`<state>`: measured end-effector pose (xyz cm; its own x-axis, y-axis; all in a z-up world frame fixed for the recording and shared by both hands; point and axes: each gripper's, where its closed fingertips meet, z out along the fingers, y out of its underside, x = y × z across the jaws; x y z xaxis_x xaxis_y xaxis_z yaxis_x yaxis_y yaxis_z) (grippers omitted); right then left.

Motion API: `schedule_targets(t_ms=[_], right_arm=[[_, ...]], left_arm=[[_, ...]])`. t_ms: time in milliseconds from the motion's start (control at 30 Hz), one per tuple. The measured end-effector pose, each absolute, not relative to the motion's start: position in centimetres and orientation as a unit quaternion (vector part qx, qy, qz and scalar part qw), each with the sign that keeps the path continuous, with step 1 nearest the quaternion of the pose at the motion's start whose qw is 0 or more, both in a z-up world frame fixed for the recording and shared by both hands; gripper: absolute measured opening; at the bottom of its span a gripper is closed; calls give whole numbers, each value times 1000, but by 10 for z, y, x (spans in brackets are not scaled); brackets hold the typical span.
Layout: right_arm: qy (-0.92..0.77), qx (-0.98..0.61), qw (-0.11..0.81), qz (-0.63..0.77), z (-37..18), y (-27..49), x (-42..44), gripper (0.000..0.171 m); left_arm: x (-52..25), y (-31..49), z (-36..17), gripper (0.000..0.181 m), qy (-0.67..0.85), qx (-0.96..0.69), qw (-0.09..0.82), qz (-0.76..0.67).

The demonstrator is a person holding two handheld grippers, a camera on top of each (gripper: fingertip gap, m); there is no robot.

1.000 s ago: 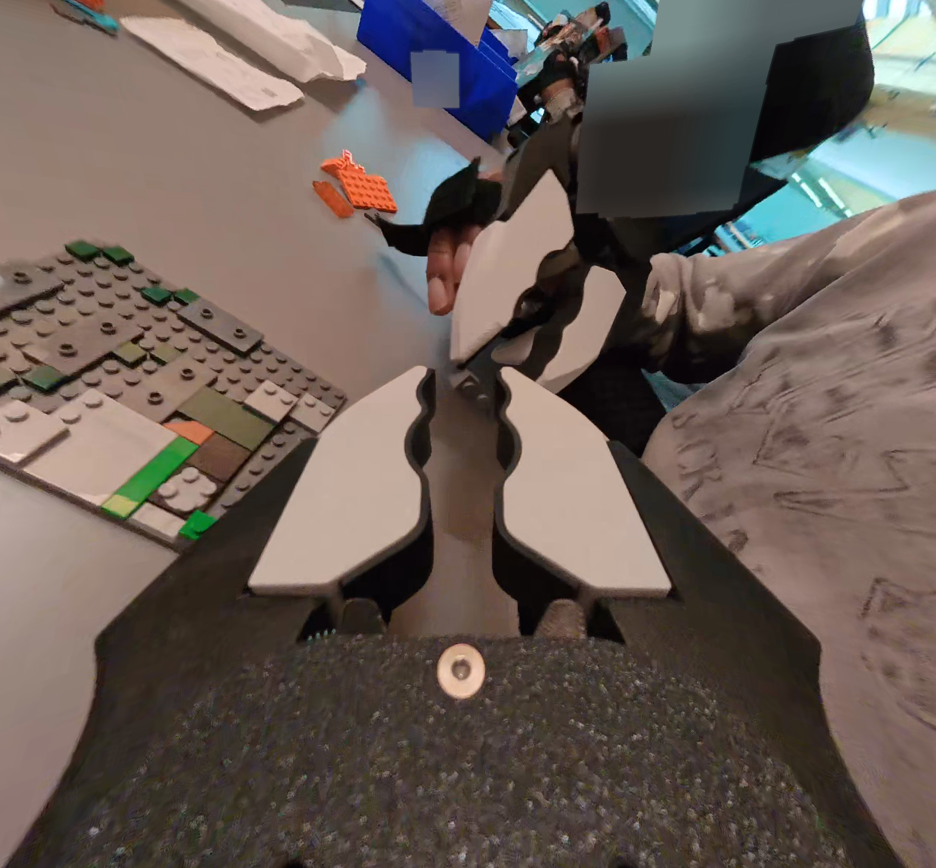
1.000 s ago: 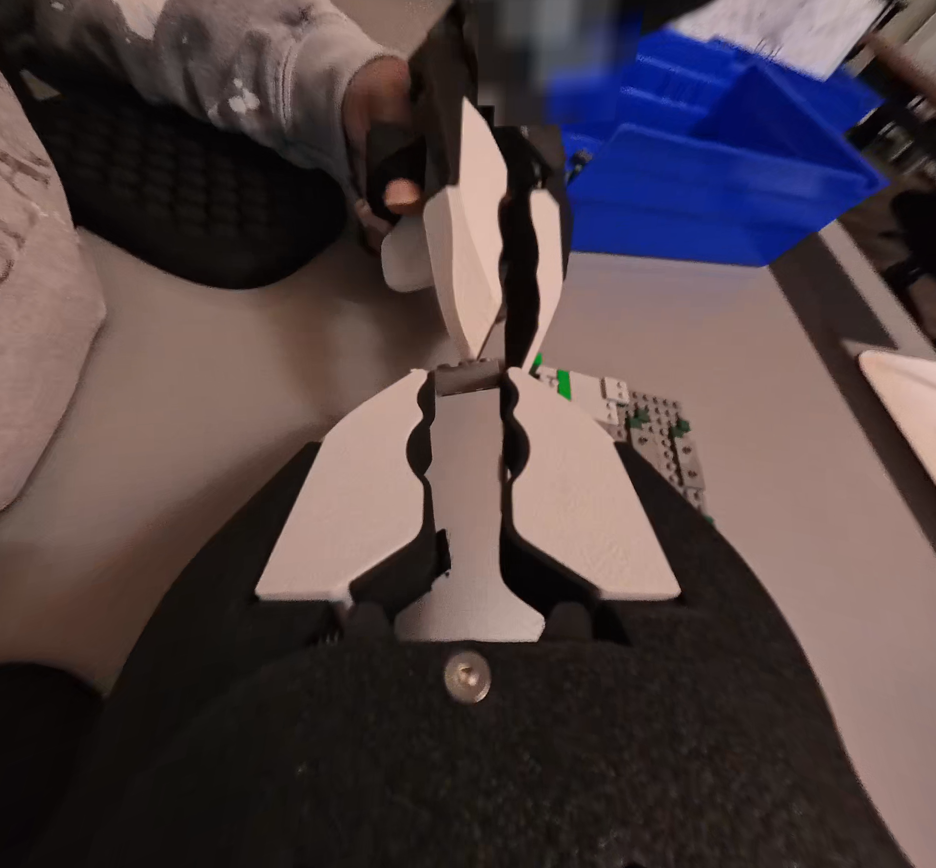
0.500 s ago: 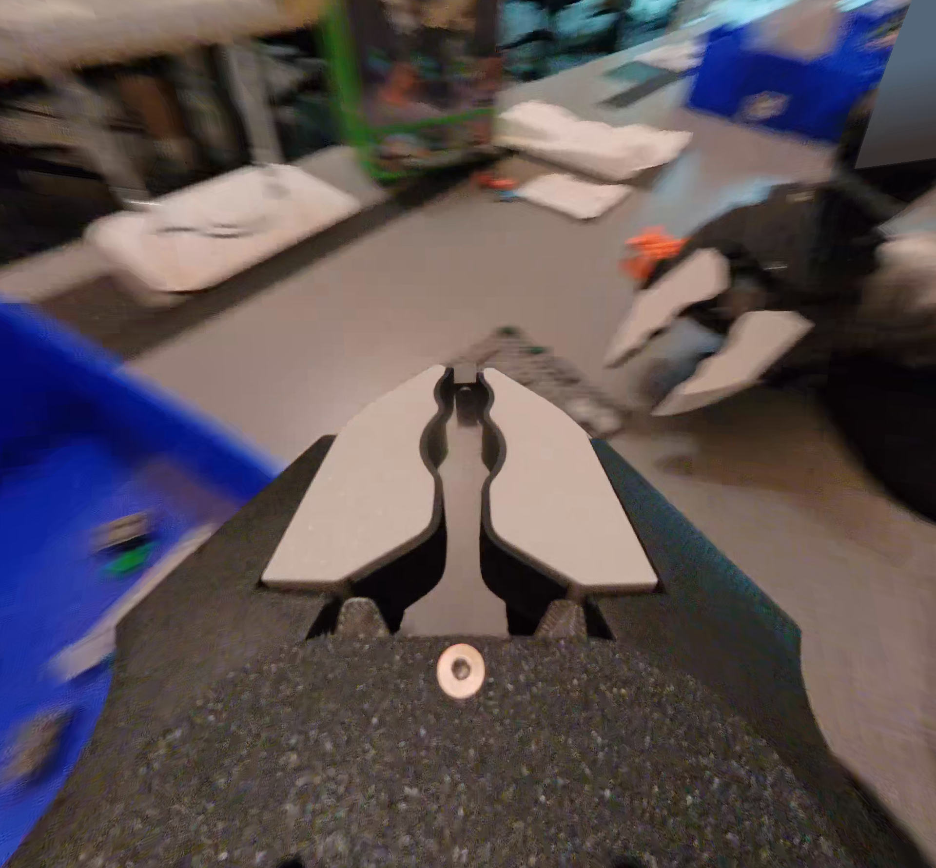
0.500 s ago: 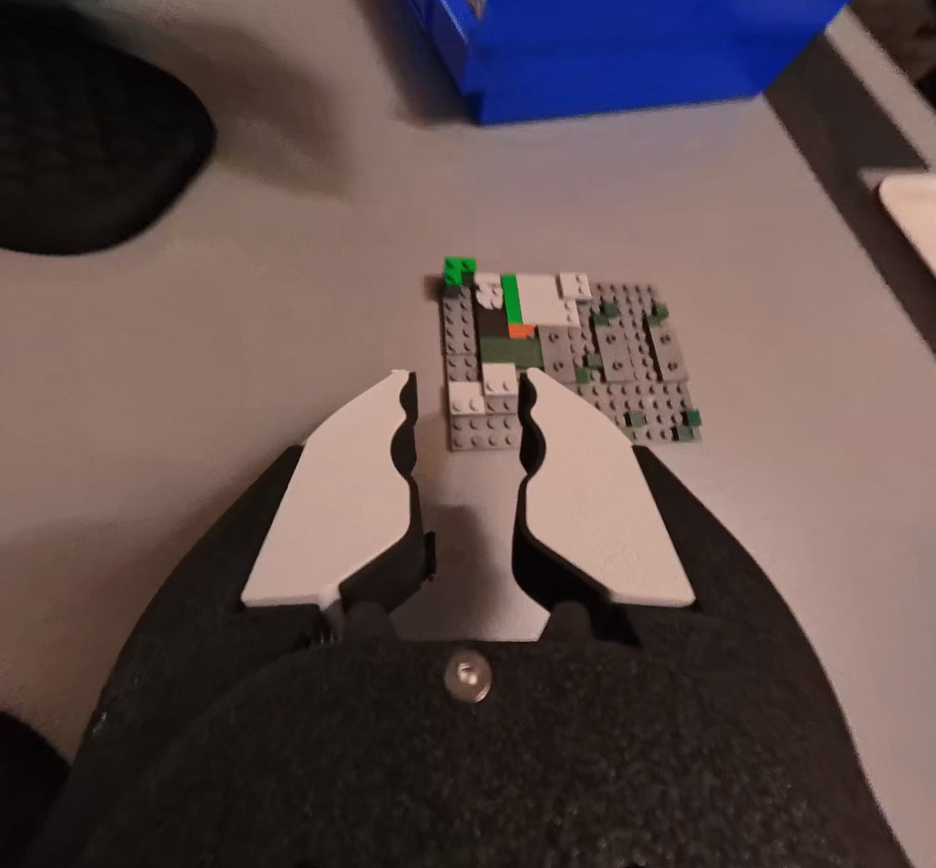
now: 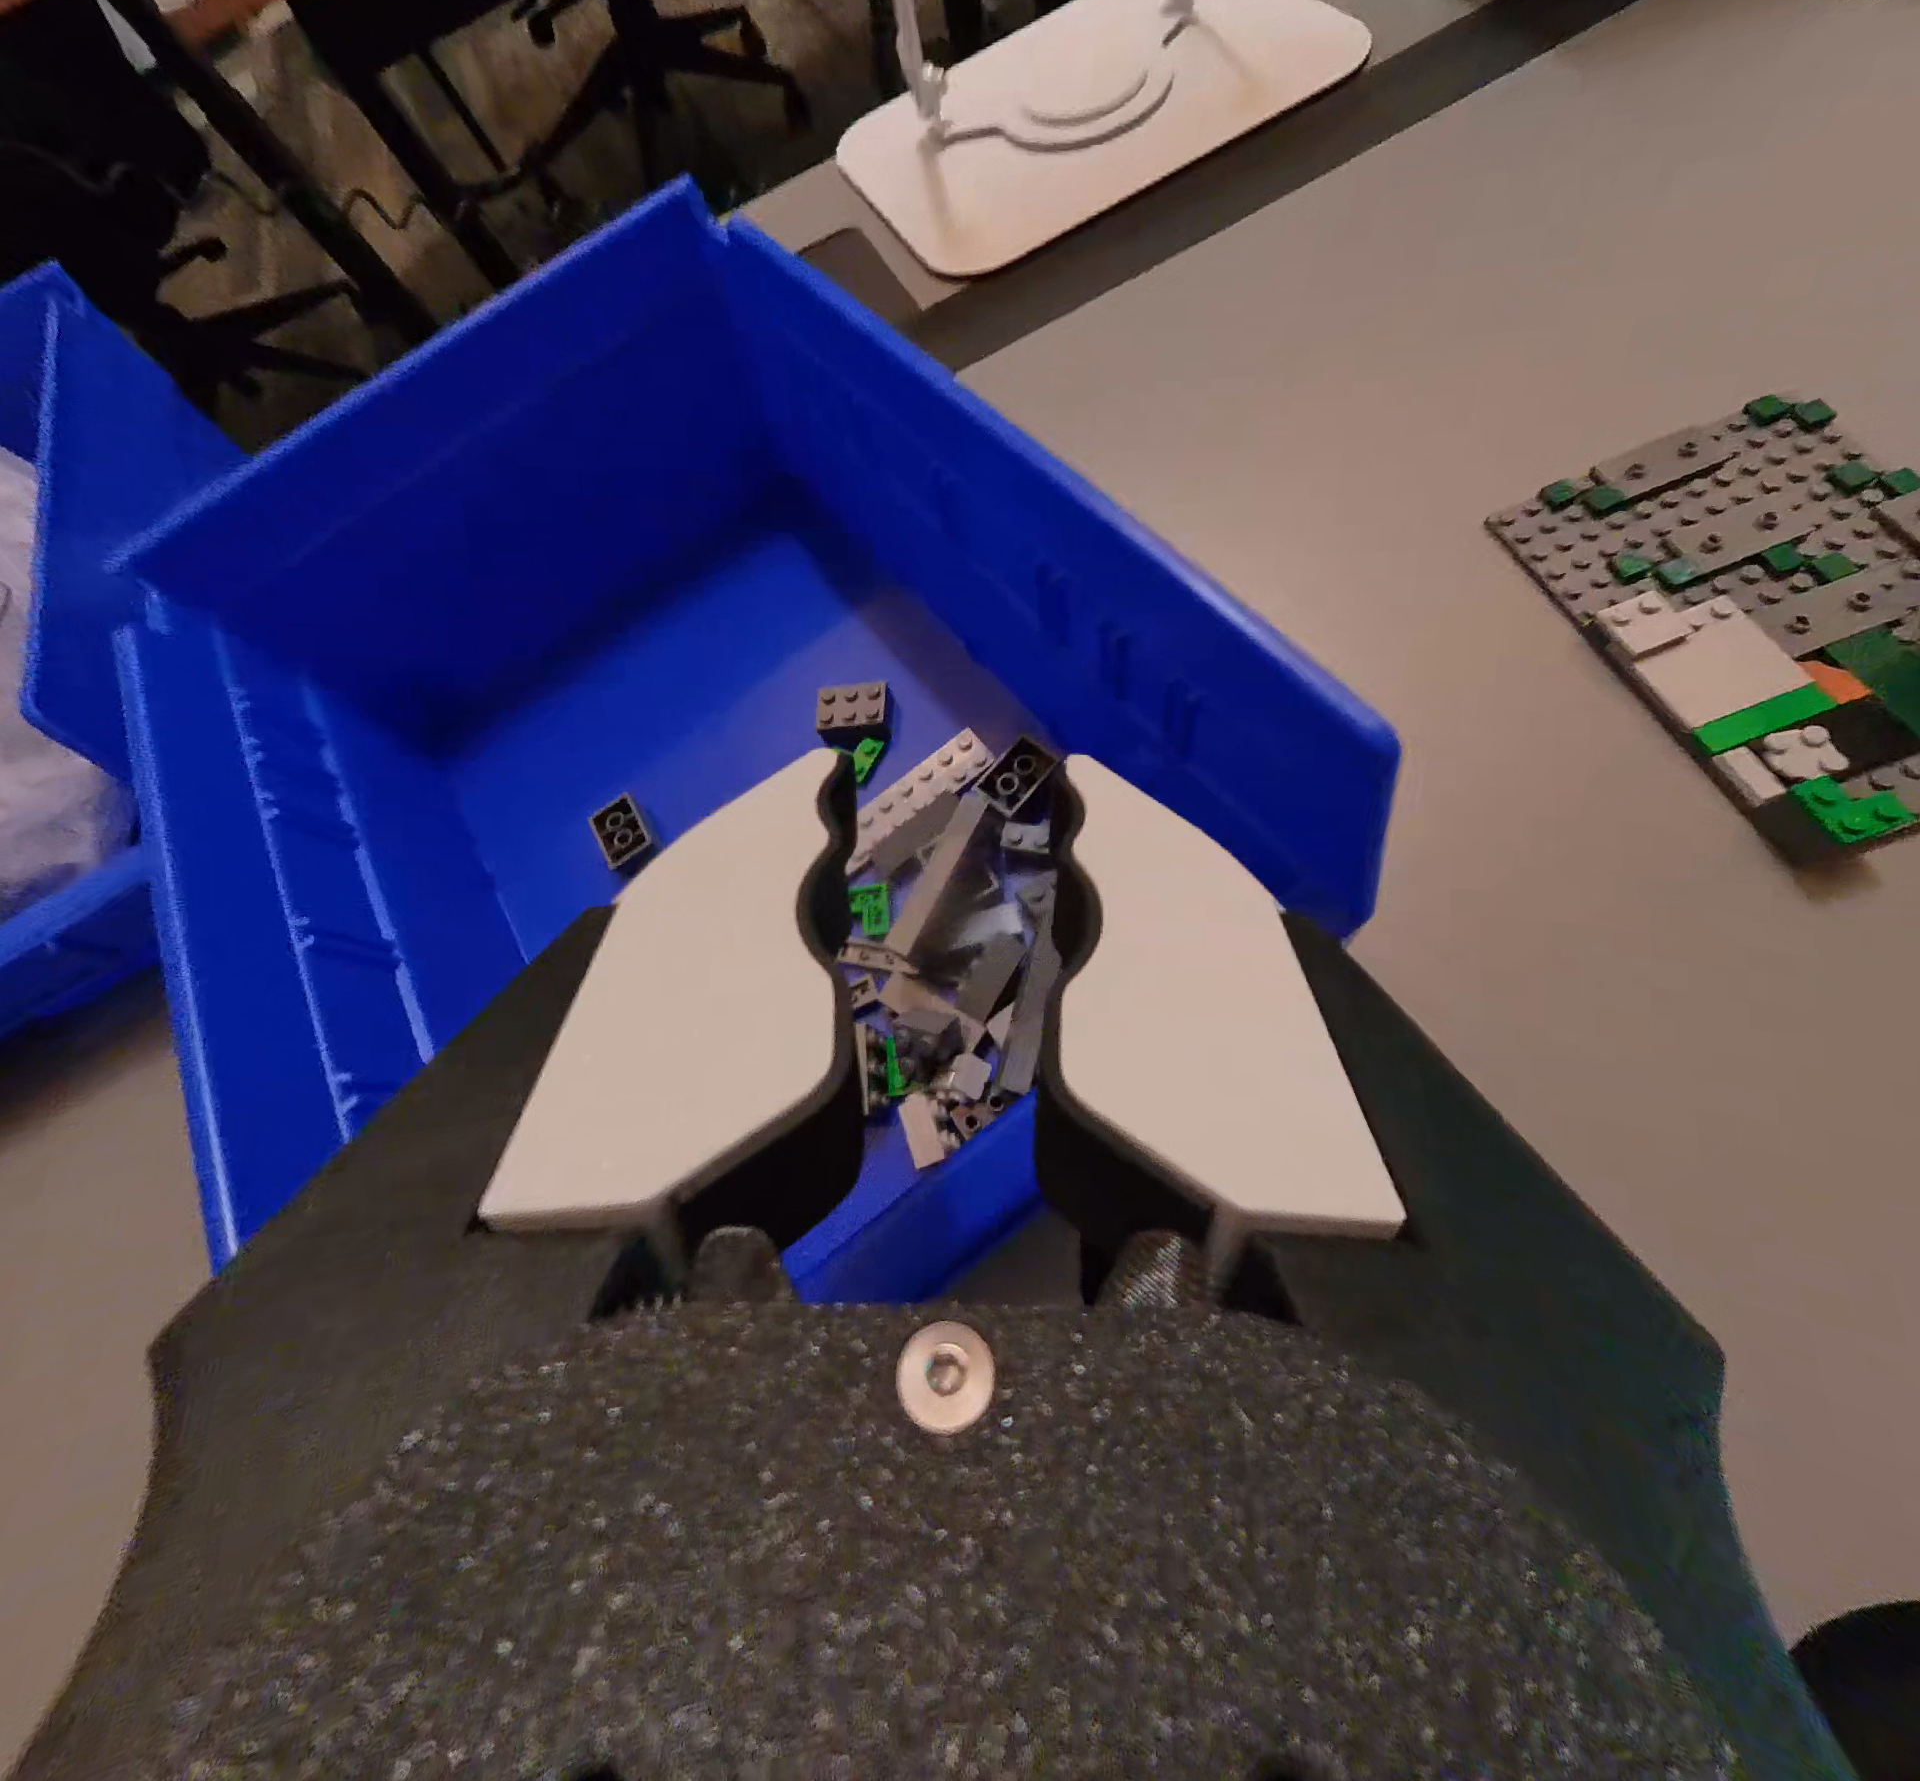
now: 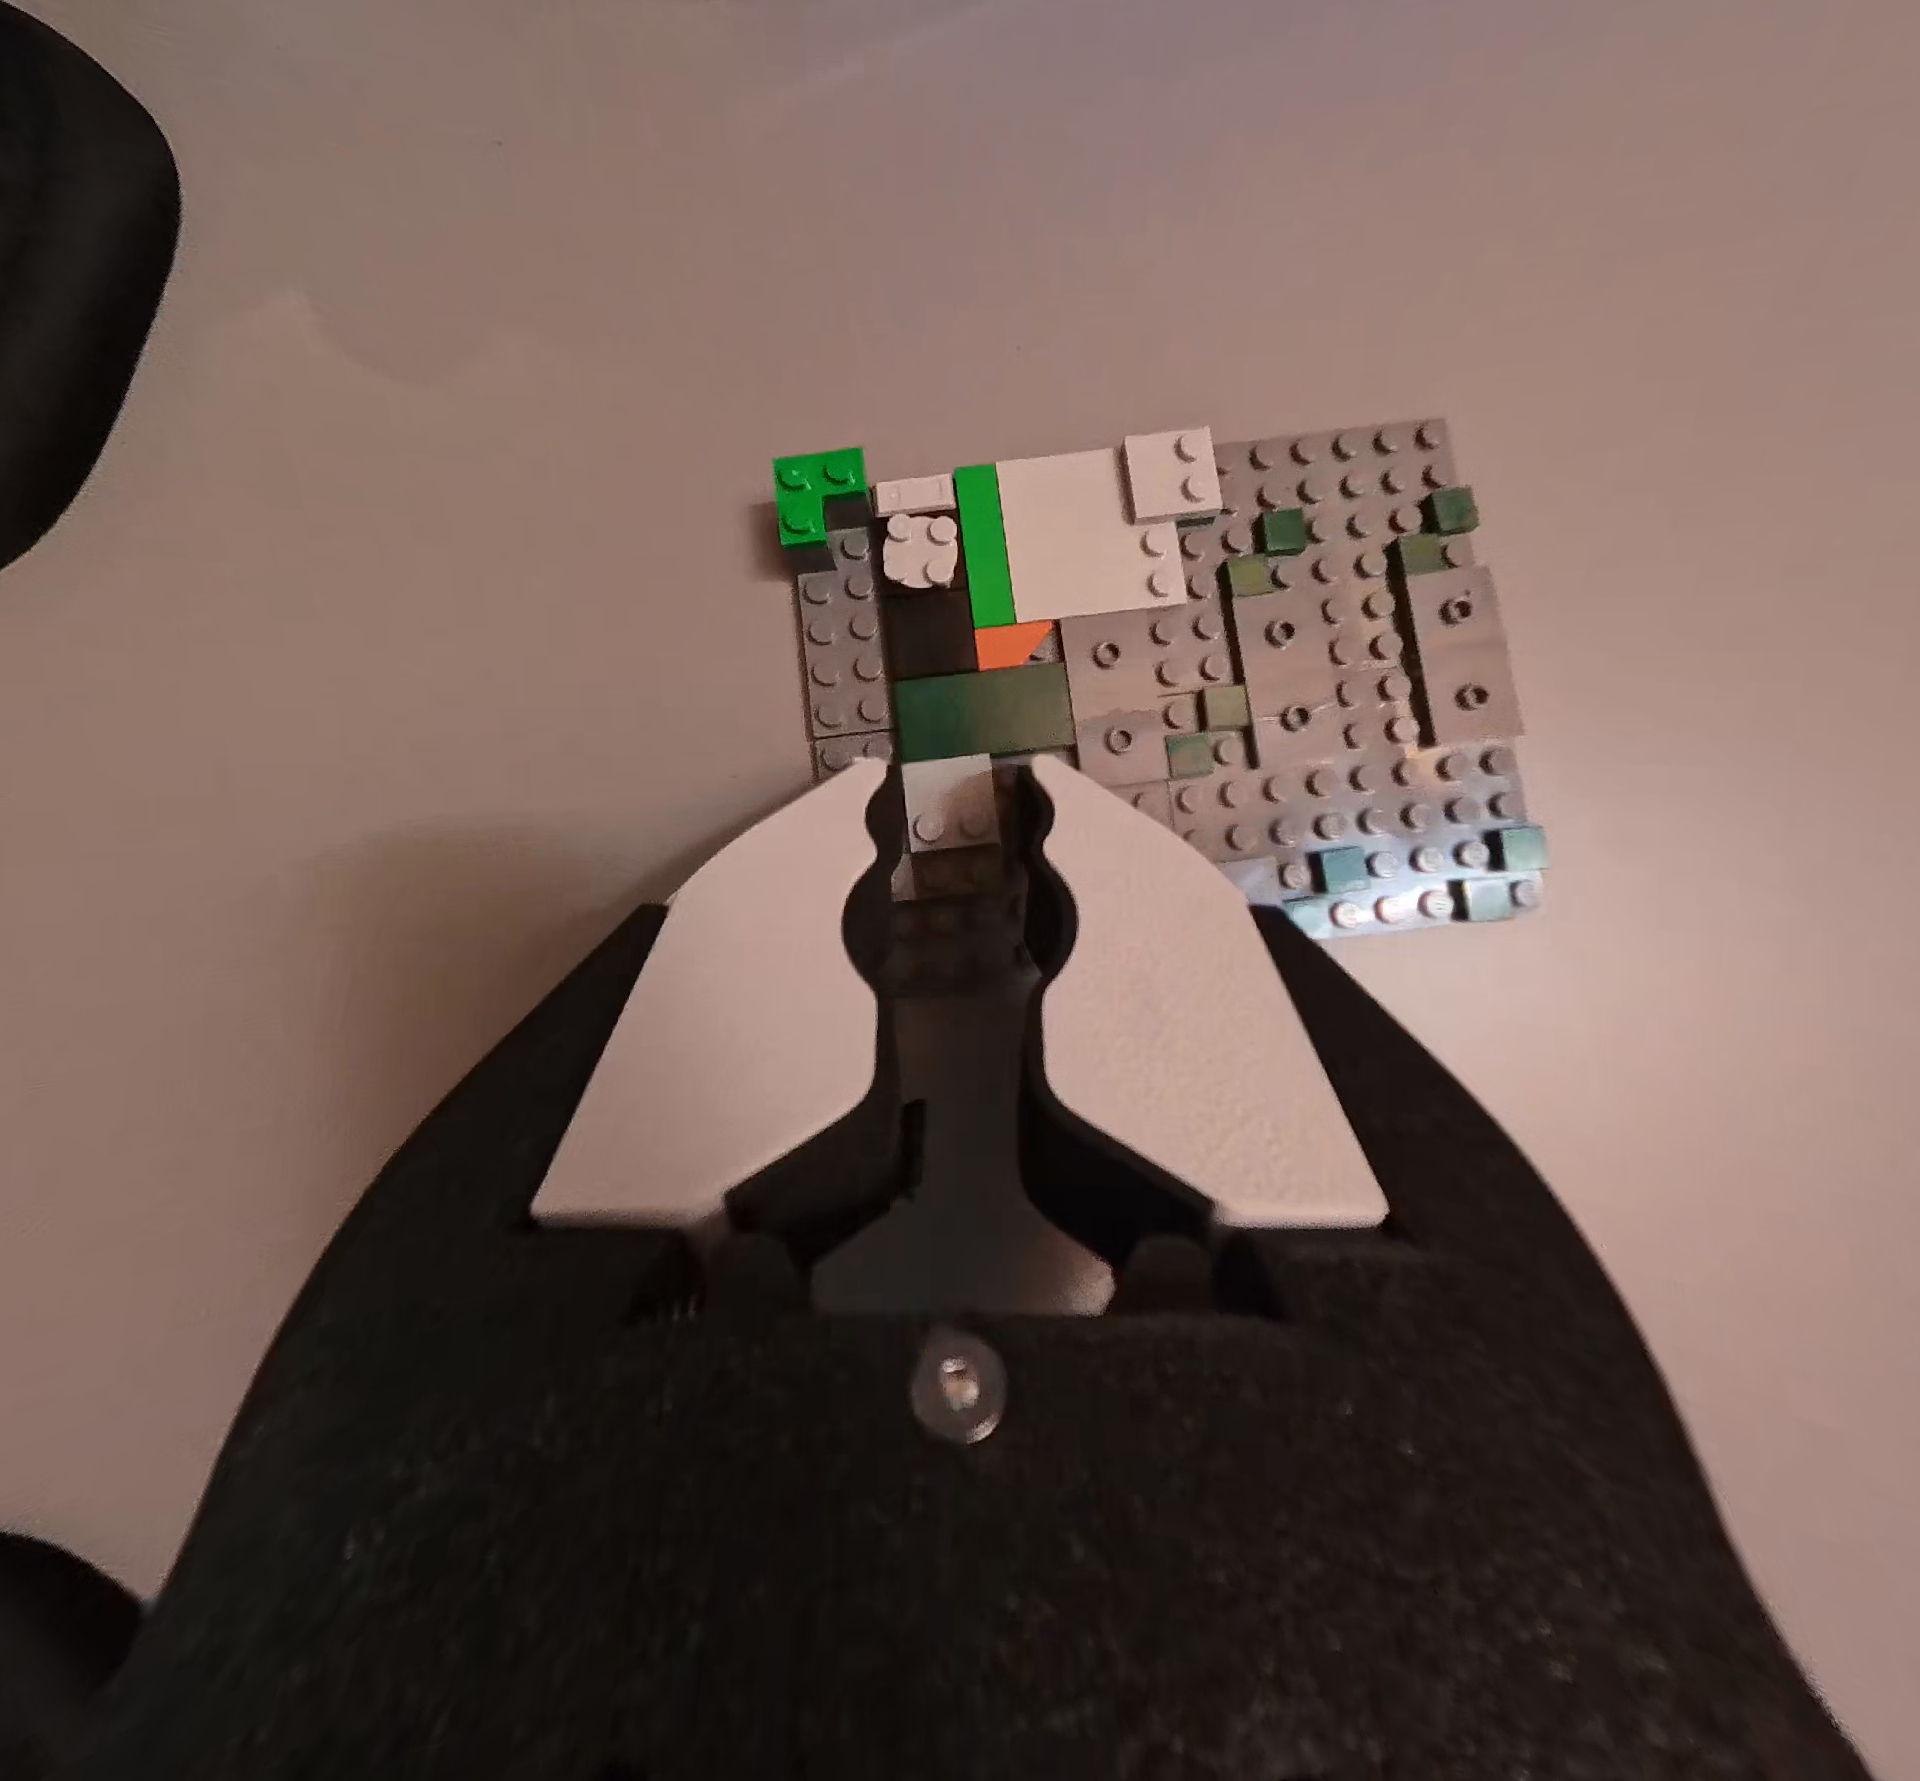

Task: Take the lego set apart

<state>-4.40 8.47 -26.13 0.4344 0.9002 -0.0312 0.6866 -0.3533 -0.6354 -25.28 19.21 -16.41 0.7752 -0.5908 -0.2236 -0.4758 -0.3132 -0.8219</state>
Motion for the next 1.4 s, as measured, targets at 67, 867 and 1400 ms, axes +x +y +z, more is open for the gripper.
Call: schedule_targets(t_ms=[67, 867, 1400], right_arm=[[-494, -805, 266, 195, -263, 84, -44, 20], [-541, -753, 310, 210, -259, 67, -43, 16], [-433, -795, 257, 339, -243, 69, -40, 16]], left_arm=[[-241, 184, -153, 35, 348, -788, 501, -75], [-57, 56, -262, 20, 755, -607, 207, -139], [-57, 65, -250, 26, 780, -558, 278, -43]])
